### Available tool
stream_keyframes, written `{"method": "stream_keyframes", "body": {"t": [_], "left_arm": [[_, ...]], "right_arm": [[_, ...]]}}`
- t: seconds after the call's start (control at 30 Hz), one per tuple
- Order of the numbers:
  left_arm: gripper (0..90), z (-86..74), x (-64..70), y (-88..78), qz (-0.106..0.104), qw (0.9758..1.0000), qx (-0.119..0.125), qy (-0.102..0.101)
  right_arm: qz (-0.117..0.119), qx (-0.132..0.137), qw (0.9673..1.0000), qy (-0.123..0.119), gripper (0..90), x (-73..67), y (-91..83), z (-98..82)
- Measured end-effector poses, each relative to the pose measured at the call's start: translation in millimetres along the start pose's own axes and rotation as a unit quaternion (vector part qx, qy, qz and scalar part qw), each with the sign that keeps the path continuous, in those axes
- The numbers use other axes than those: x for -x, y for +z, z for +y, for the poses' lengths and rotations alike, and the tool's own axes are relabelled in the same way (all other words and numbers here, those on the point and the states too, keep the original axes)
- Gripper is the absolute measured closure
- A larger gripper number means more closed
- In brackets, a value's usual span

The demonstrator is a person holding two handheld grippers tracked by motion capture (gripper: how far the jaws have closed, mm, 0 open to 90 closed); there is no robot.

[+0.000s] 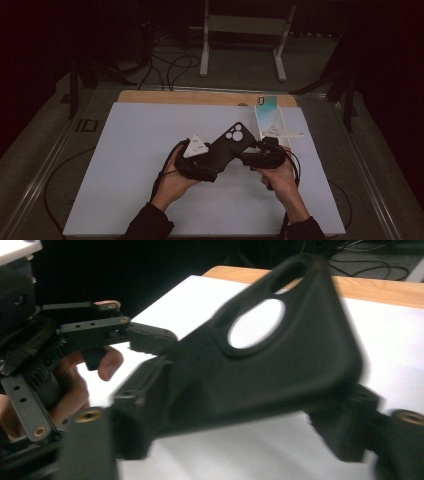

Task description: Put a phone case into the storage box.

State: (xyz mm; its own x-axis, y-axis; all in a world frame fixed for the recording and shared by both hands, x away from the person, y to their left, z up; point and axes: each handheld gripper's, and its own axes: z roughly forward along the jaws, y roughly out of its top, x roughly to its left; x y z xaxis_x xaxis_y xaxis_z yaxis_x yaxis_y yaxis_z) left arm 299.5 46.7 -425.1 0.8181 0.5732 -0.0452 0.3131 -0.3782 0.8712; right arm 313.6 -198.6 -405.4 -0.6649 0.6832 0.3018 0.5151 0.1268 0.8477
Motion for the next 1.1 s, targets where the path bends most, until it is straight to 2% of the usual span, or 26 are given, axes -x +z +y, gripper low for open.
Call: {"method": "stream_keyframes", "body": {"t": [0.03, 0.13, 0.2, 0.23, 0.3, 0.53, 0.57, 0.6, 0.63, 0.67, 0.7, 0.73, 0.77, 0.8, 0.87, 0.9, 0.93, 0.97, 1.1], "left_arm": [[15.2, 0.7, 1.6, 0.6, 0.0, 1.0, -0.001, 0.004], [15.1, 1.3, 3.1, 1.9, 0.002, 1.0, 0.0, 0.005], [15.1, 1.3, 2.7, 2.2, 0.0, 1.0, 0.002, 0.0], [15.1, 1.4, 2.8, 2.4, 0.001, 1.0, 0.002, 0.0], [15.1, 1.3, 3.1, 3.5, 0.002, 1.0, -0.002, -0.001], [15.2, -0.1, 8.3, 10.9, 0.003, 0.9998, -0.016, 0.007], [32.6, -1.1, 8.3, 8.4, 0.031, 0.9993, -0.009, 0.017], [60.8, -0.9, 5.1, 7.3, 0.03, 0.9996, -0.003, 0.001], [50.7, -0.8, 2.4, 6.0, 0.014, 0.9998, 0.007, -0.009], [45.2, -0.8, 4.0, 5.0, 0.015, 0.9998, 0.011, 0.005], [33.9, -0.8, 4.0, 5.0, 0.015, 0.9998, 0.011, 0.005], [32.4, -1.1, 9.0, 5.9, 0.018, 0.9994, -0.01, 0.028], [32.7, -1.9, 10.3, 6.9, 0.015, 0.9993, -0.017, 0.03], [32.5, -2.9, 10.5, 7.7, 0.015, 0.9993, -0.021, 0.028], [32.0, -4.5, 6.7, 8.6, 0.007, 0.9996, -0.023, 0.014], [31.9, -4.5, 6.7, 8.6, 0.007, 0.9996, -0.023, 0.014], [31.7, -6.3, 2.7, 8.5, 0.003, 0.9998, -0.022, 0.002], [31.5, -6.3, 2.7, 8.5, 0.003, 0.9998, -0.022, 0.002], [29.4, -8.0, -5.6, 4.4, -0.022, 0.9993, -0.019, -0.024]], "right_arm": [[0.007, -0.003, 1.0, 0.001, 18.8, -0.9, 0.8, 0.6], [0.005, -0.002, 1.0, 0.0, 21.8, -2.9, 1.2, 2.2], [-0.006, -0.007, 1.0, -0.002, 32.6, -4.3, 1.9, 3.1], [0.001, -0.008, 1.0, -0.001, 40.8, -4.1, 1.8, 3.1], [0.01, -0.009, 0.9999, 0.01, 46.8, -4.0, 2.5, 3.2], [0.042, 0.01, 0.999, 0.015, 78.0, -10.1, 2.1, 6.3], [0.048, 0.013, 0.9987, 0.015, 82.0, -11.0, 1.8, 7.0], [0.047, 0.015, 0.9987, 0.012, 81.7, -12.2, 1.0, 7.7], [0.026, 0.008, 0.9996, -0.004, 84.1, -14.8, 0.8, 8.2], [0.026, 0.007, 0.9996, -0.01, 84.8, -15.2, 0.8, 7.6], [0.051, 0.011, 0.9986, 0.007, 85.2, -13.7, 0.6, 7.0], [0.041, 0.01, 0.9991, -0.001, 85.4, -14.7, 0.0, 6.8], [0.027, 0.008, 0.9995, -0.014, 85.5, -16.2, -0.3, 6.7], [0.027, 0.008, 0.9995, -0.016, 85.5, -16.1, 0.0, 6.5], [0.031, 0.007, 0.9994, -0.014, 85.5, -15.8, 0.4, 6.5], [0.028, 0.007, 0.9994, -0.017, 85.5, -16.0, 0.3, 6.5], [0.029, 0.008, 0.9993, -0.022, 85.5, -16.1, -0.1, 6.5], [0.029, 0.008, 0.9993, -0.022, 85.5, -16.1, -0.1, 6.5], [0.037, 0.019, 0.9983, -0.041, 85.4, -16.5, -5.1, 9.4]]}}
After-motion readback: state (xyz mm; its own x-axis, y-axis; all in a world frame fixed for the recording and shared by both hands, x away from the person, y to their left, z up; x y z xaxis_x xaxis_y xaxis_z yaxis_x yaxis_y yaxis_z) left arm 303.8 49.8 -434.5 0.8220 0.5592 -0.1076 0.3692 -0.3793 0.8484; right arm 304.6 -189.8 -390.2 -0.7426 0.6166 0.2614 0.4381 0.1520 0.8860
